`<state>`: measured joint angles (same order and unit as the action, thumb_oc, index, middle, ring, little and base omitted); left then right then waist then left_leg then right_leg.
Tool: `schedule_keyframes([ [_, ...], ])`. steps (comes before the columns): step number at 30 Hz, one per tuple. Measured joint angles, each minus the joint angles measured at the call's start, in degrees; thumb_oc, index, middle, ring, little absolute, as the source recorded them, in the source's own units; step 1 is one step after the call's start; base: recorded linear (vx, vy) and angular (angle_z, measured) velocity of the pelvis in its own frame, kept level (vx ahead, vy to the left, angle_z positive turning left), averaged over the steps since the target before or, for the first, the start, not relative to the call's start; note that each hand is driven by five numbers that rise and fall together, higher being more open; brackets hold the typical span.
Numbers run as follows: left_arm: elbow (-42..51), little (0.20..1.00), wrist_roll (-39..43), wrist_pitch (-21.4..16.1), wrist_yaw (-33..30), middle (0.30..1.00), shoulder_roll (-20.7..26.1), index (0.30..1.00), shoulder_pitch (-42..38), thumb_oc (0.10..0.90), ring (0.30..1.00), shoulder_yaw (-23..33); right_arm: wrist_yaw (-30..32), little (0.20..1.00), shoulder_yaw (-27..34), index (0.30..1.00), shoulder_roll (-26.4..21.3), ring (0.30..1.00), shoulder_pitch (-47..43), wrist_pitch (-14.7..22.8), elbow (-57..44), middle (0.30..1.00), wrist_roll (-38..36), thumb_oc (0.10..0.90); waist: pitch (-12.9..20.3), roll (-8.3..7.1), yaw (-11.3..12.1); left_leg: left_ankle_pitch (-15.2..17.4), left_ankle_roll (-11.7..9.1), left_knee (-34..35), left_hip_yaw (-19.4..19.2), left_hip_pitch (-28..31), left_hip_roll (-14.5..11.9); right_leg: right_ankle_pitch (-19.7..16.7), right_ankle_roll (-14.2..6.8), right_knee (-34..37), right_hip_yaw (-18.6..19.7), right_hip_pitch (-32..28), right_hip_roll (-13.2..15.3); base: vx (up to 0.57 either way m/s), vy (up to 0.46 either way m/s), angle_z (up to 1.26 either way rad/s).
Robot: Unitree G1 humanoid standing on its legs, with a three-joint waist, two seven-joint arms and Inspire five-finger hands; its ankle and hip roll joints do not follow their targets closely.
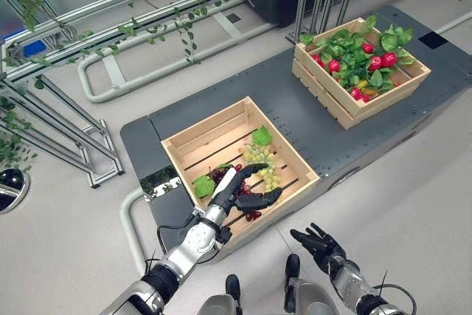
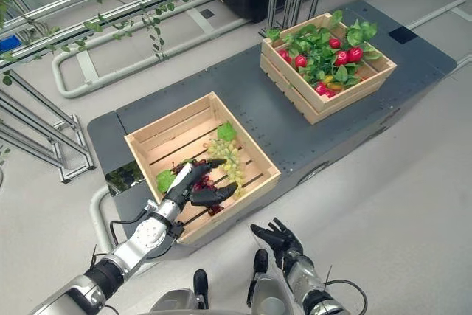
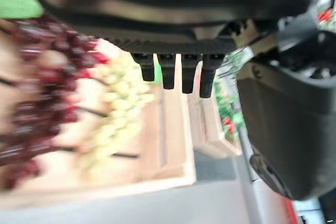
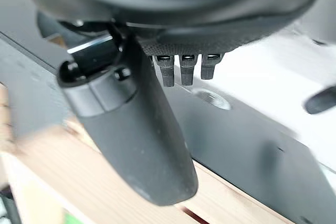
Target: Pick up the fruits from the basket on one side to the basket on the other side
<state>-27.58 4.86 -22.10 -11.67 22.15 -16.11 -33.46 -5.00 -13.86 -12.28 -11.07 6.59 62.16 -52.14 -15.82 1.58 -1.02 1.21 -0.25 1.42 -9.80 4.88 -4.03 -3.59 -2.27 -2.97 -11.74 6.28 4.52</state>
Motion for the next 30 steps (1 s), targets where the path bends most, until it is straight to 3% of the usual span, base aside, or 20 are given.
schedule_keyframes([
  [4,15.4,0.900,-0.3,-0.8,-1.8,0.900,4.2,0.900,-0.8,0.800,0.900,5.8,0.0,0.900,0.2,0.900,-2.6,0.900,0.6,0.0,0.0,0.900,0.0,0.800,-0.3,0.53,-0.2,-1.3,-2.0,2.9,0.4,1.7,-0.4,0.2,0.0,0.1,-1.1,-0.7,-0.1,0.06,0.002,0.07],
  [6,19.7,0.900,-3.2,-0.9,-5.3,0.900,6.6,0.900,-2.9,0.800,0.900,8.3,0.0,0.900,0.8,0.900,-2.4,0.900,2.2,-0.1,0.0,0.900,0.0,0.800,-0.5,0.92,0.2,-1.4,-2.0,2.9,1.5,2.2,-0.1,0.4,-0.3,0.0,-1.6,-1.6,0.4,0.08,0.012,0.23],
  [9,22.2,0.900,-8.8,-0.1,-11.1,0.900,10.3,0.900,-5.0,0.800,0.900,12.3,0.0,0.900,2.0,0.900,-1.3,0.900,4.1,-0.7,0.4,0.900,0.0,0.800,-0.7,2.16,0.6,-1.0,-1.5,2.7,1.8,2.6,0.3,1.0,-0.9,-0.3,-1.7,-2.1,1.0,0.11,0.030,0.10],
  [12,22.1,0.900,-16.2,3.3,-13.8,0.900,15.4,0.900,-6.5,0.800,0.900,12.6,-0.1,0.900,2.0,0.900,-1.0,0.900,5.3,-1.3,0.4,0.900,0.2,0.800,-0.7,3.39,0.4,-1.1,-1.5,2.5,1.8,2.5,0.6,1.0,-1.1,-0.5,-1.8,-2.1,1.4,0.07,0.059,0.02],
  [13,21.9,0.900,-19.5,4.6,-13.8,0.900,18.8,0.900,-7.2,0.800,0.900,11.5,-0.1,0.900,1.9,0.900,-1.2,0.900,5.9,-1.2,0.0,0.900,1.5,0.800,-0.9,3.77,0.2,-1.1,-1.4,2.4,1.8,2.4,0.7,1.0,-1.2,-0.9,-1.8,-1.8,1.6,0.02,0.058,0.00],
  [15,20.9,0.900,-22.7,5.9,-14.1,0.900,21.2,0.900,-8.2,0.800,0.900,10.0,-0.2,0.900,1.6,0.900,-2.2,0.900,7.0,-1.1,-2.1,0.900,2.7,0.800,-1.1,4.14,-0.1,-1.0,-1.3,2.2,1.7,1.9,1.0,1.0,-1.2,-1.3,-1.6,-1.2,1.8,-0.05,0.070,-0.01],
  [19,13.5,0.900,-27.4,9.3,-14.6,0.900,26.1,0.900,-15.0,0.800,0.900,1.0,-0.4,0.900,0.7,0.900,-5.1,0.900,6.6,-0.5,-8.0,0.900,2.5,0.800,-2.1,4.46,-0.8,-1.2,-1.0,0.8,1.5,-2.6,1.6,0.8,-1.3,-2.8,-1.3,3.4,2.6,-0.17,0.089,0.00],
  [23,3.7,0.900,-31.3,11.8,-15.0,0.900,28.6,0.900,-25.3,0.800,0.900,-8.5,-0.5,0.900,-1.0,0.900,-8.5,0.900,0.1,1.5,-13.5,0.900,2.0,0.800,-9.2,4.13,-1.8,-0.9,-0.6,-3.4,1.3,-9.4,2.5,1.0,-0.9,-6.9,-0.8,10.2,3.8,-0.13,0.054,0.01],
  [26,-1.1,0.900,-33.7,12.2,-15.1,0.900,28.7,0.900,-29.0,0.800,0.900,-12.6,-0.5,0.900,-3.1,0.900,-9.3,0.900,-5.5,2.6,-15.6,0.900,-0.3,0.800,-13.6,2.59,-2.7,0.3,-0.8,-7.6,1.0,-13.6,2.5,1.7,-0.1,-10.4,0.1,14.2,4.2,-0.10,0.018,-0.02],
  [30,-7.6,0.900,-35.6,12.4,-14.4,0.900,28.2,0.900,-33.9,0.800,0.900,-18.6,-0.4,0.900,-3.7,0.900,-9.6,0.900,-9.4,2.9,-16.8,0.900,-0.6,0.800,-14.7,0.98,-2.9,3.0,-1.1,-14.7,0.1,-18.8,1.5,2.5,0.9,-13.5,0.1,17.5,4.1,-0.06,0.019,-0.02],
])
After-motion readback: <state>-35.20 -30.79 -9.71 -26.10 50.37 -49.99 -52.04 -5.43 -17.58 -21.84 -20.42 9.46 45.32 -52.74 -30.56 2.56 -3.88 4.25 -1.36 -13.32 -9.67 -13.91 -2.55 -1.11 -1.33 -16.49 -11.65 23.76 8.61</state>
